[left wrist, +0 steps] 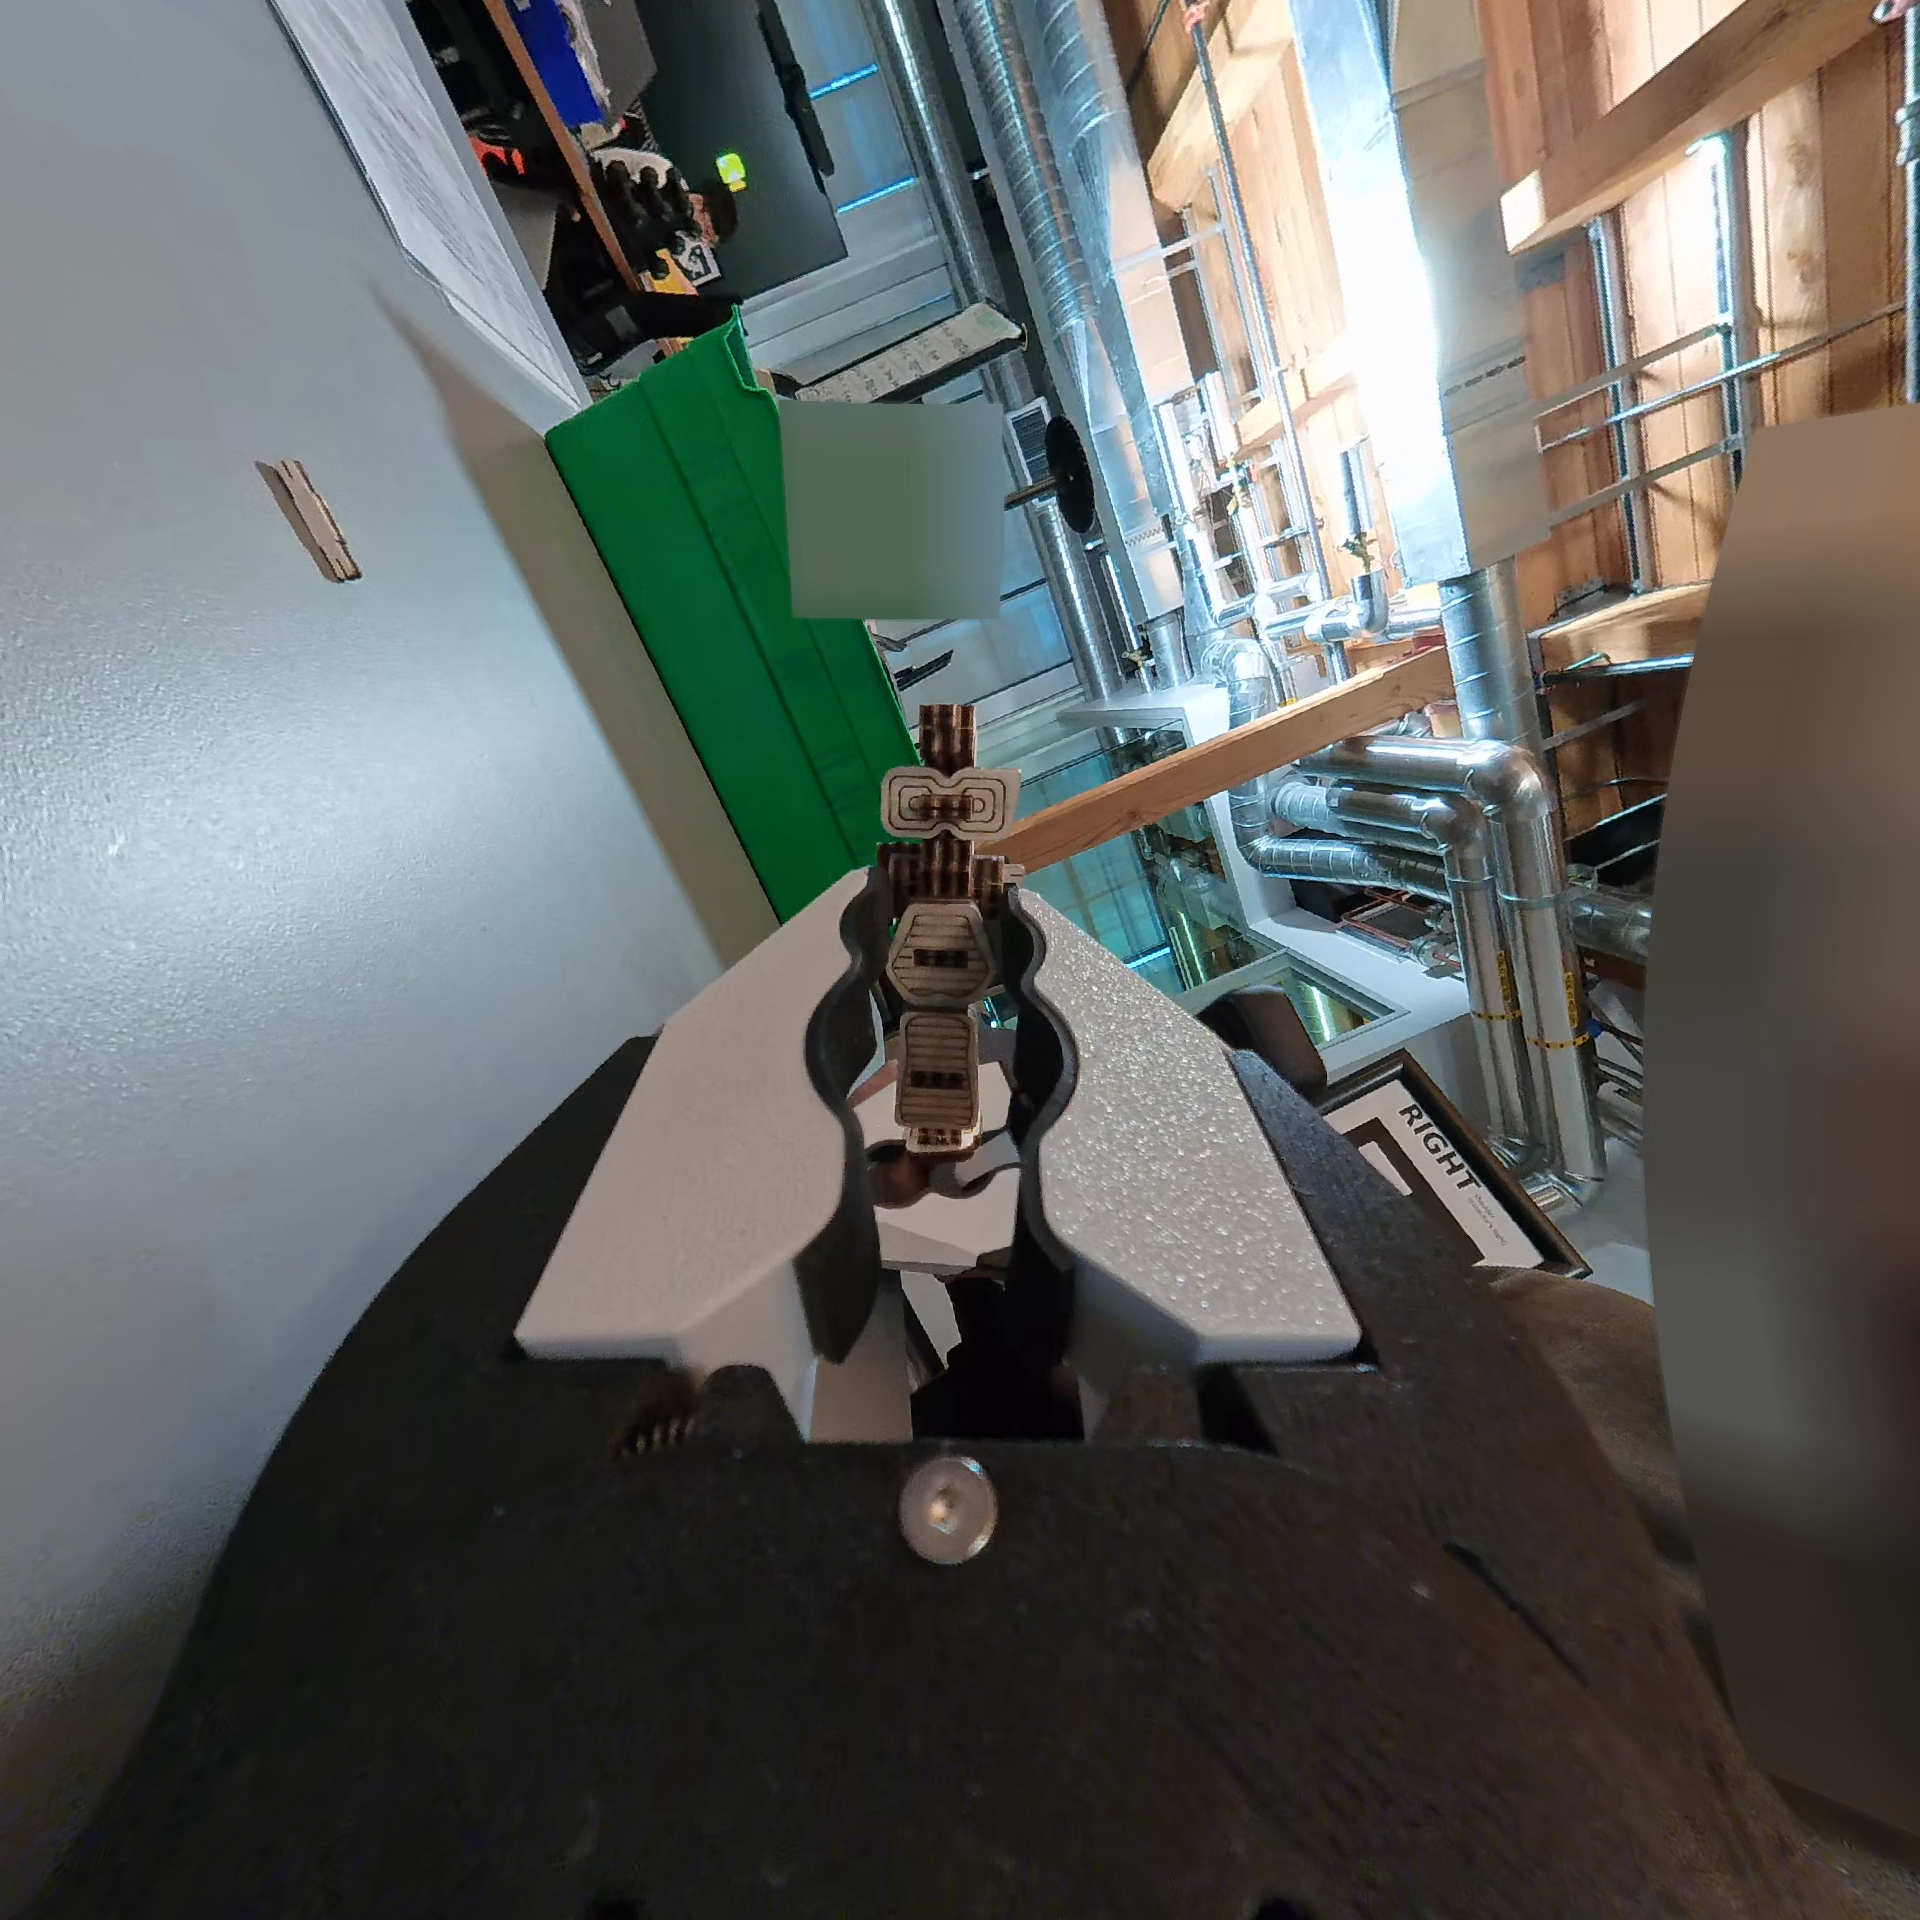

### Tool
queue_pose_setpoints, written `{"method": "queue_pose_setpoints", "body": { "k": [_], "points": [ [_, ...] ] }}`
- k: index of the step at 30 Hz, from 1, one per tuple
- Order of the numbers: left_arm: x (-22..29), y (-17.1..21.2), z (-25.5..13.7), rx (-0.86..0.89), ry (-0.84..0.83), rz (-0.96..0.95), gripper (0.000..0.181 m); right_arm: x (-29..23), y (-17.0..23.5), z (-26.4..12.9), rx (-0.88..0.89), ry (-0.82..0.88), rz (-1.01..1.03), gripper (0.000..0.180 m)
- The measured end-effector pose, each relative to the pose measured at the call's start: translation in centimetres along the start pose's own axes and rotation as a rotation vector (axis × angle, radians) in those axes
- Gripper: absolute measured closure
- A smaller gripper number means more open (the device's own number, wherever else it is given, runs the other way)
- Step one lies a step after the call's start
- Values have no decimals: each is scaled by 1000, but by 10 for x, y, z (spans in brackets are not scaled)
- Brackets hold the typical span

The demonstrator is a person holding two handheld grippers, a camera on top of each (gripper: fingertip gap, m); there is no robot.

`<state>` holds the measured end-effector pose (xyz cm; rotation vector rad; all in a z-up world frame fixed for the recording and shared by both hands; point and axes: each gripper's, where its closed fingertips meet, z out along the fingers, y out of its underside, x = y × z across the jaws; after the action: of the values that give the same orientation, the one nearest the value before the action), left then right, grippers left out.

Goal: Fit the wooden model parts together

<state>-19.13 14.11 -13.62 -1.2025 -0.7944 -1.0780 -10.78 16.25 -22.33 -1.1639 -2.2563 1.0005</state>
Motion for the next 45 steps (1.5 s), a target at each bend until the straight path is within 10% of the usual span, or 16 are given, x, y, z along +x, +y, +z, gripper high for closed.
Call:
{"method": "queue_pose_setpoints", "body": {
  "k": [13,37,45],
  "points": [
    [0,-1,0,1,3,-6,163,-66,-7,-1,-1,-278,-54,170],
    [0,0,0,0,5,-9,163,-70,-5,2,-13,-248,-81,174],
    [0,0,0,0,3,-6,163,-22,-18,-4,-14,255,-635,175]
  ]
}}
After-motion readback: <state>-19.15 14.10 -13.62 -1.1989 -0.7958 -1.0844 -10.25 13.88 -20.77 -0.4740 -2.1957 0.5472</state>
